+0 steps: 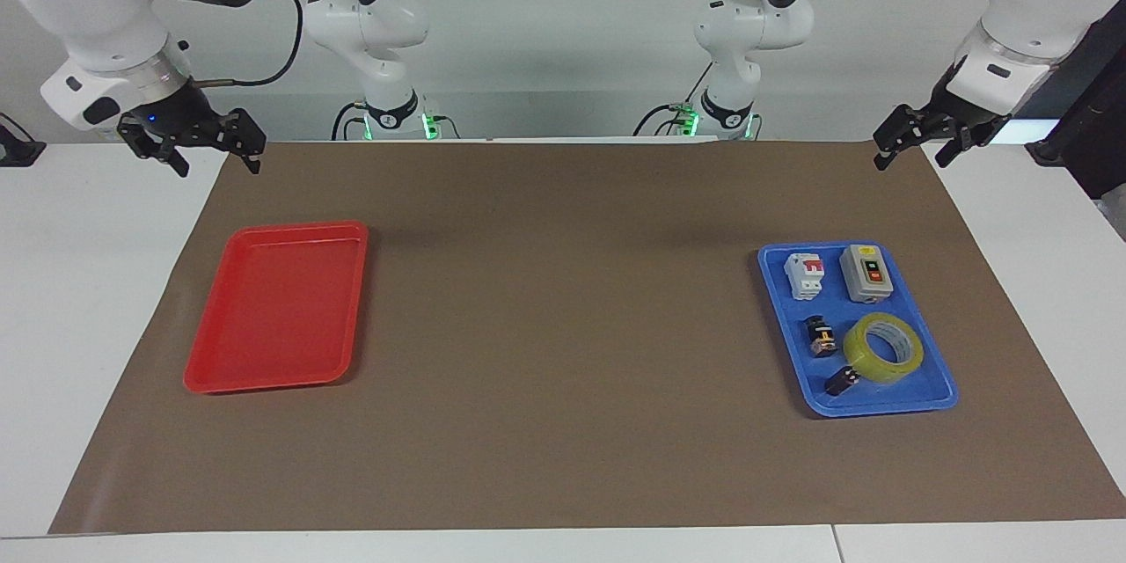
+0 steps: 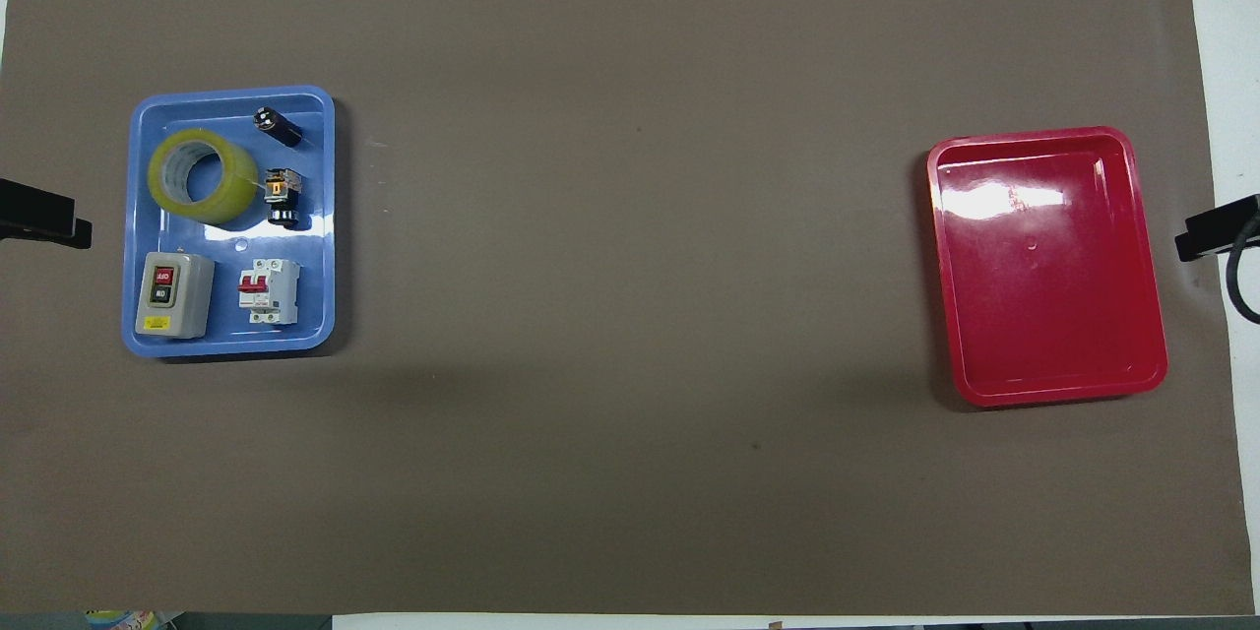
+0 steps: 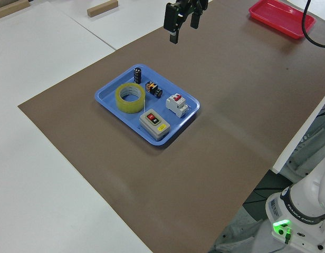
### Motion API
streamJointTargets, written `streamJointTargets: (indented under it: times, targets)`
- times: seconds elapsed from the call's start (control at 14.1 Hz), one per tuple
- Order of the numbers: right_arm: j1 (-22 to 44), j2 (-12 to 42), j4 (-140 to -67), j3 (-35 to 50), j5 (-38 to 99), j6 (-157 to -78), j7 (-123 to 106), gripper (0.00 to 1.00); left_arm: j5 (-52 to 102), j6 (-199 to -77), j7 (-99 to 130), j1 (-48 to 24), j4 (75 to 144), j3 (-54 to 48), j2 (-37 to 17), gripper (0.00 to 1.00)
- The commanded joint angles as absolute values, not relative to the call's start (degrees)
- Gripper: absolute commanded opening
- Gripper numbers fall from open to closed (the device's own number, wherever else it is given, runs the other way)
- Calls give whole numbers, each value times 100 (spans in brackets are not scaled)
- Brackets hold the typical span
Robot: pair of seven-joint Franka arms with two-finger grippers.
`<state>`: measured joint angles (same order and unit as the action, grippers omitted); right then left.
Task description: Place and move tape with both arms
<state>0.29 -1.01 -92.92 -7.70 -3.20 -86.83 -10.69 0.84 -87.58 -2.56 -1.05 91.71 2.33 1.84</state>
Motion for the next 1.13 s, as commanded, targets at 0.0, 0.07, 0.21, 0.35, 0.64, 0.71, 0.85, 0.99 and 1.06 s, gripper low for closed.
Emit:
streamJointTargets:
  times: [0.0, 0.07, 0.21, 0.35, 0.64, 0.71, 0.85, 0.99, 1.06]
  targets:
    - [-18, -141, -9290, -730, -290, -8684, -1081, 100, 167, -8683, -334, -88, 9237, 255, 237, 100]
    - [-18, -132, -9290, -729, -290, -8684, -1081, 100, 167, -8684, -351, -88, 9237, 255, 237, 100]
    - [-18, -141, -9290, -729, -290, -8684, -1099, 100, 167, -8657, -378, -88, 9246, 255, 246, 100]
    - [-18, -132, -9290, -729, -290, -8684, -1099, 100, 150, -8683, -369, -114, 9255, 264, 237, 100]
    - [-18, -141, -9290, -729, -290, -8684, -1099, 100, 141, -8684, -343, -97, 9255, 255, 237, 100]
    - [-18, -141, -9290, -729, -290, -8684, -1099, 100, 141, -8684, -351, -97, 9255, 255, 237, 100]
    - [-18, -141, -9290, -729, -290, -8684, -1099, 100, 141, -8675, -387, -97, 9255, 255, 246, 100]
    - [-18, -132, -9290, -729, -290, -8684, -1099, 100, 141, -8683, -404, -88, 9255, 255, 246, 100]
    - [-9, -141, -9290, -729, -290, -8684, -1090, 100, 141, -8684, -404, -79, 9264, 255, 246, 100]
